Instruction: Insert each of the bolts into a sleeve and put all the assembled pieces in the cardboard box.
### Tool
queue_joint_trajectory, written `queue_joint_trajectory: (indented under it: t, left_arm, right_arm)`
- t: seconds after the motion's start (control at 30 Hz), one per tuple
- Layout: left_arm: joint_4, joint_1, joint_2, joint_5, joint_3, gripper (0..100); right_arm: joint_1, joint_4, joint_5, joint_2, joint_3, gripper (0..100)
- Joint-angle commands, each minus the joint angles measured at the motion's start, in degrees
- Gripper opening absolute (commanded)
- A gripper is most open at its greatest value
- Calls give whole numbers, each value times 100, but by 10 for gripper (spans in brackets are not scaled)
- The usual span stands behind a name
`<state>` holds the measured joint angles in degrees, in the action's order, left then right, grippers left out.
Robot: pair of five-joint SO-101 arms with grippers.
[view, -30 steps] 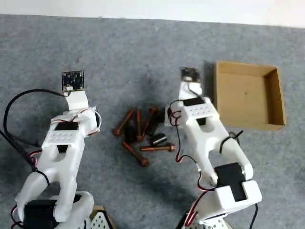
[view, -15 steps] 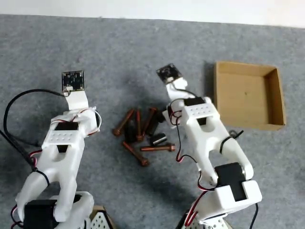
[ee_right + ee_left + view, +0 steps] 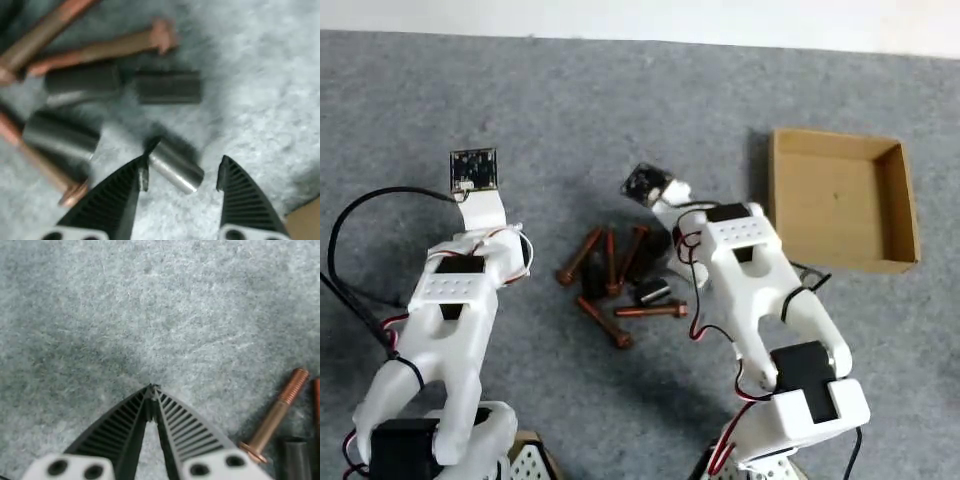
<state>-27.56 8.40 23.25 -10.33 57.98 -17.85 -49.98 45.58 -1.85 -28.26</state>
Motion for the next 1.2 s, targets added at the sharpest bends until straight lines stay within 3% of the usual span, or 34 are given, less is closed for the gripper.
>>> queue_joint_trajectory:
  t: [0.0, 0.17, 0.5, 0.73, 0.9, 0.97, 1.07, 1.17]
  left_arm:
    - [114, -119, 40, -18, -163, 7]
    - [114, -119, 40, -18, -163, 7]
    - [114, -119, 40, -18, -163, 7]
    - [114, -119, 40, -18, -163, 7]
    - [114, -119, 40, -18, -163, 7]
    - [114, -119, 40, -18, -163, 7]
    - [114, -119, 40, -18, -163, 7]
    - [114, -119, 40, -18, -163, 7]
  right_arm:
    - [31, -277, 378, 207, 48, 210]
    - [31, -303, 712, 127, 4, 210]
    - [75, -330, 695, -1279, 338, 210]
    - [48, 4, -246, -1323, 637, 210]
    - [-66, 602, -431, -1332, 593, 206]
    - [-66, 602, -431, -1332, 593, 158]
    - [-66, 637, -440, -1332, 593, 0]
    - [-66, 637, -448, -1341, 593, 5]
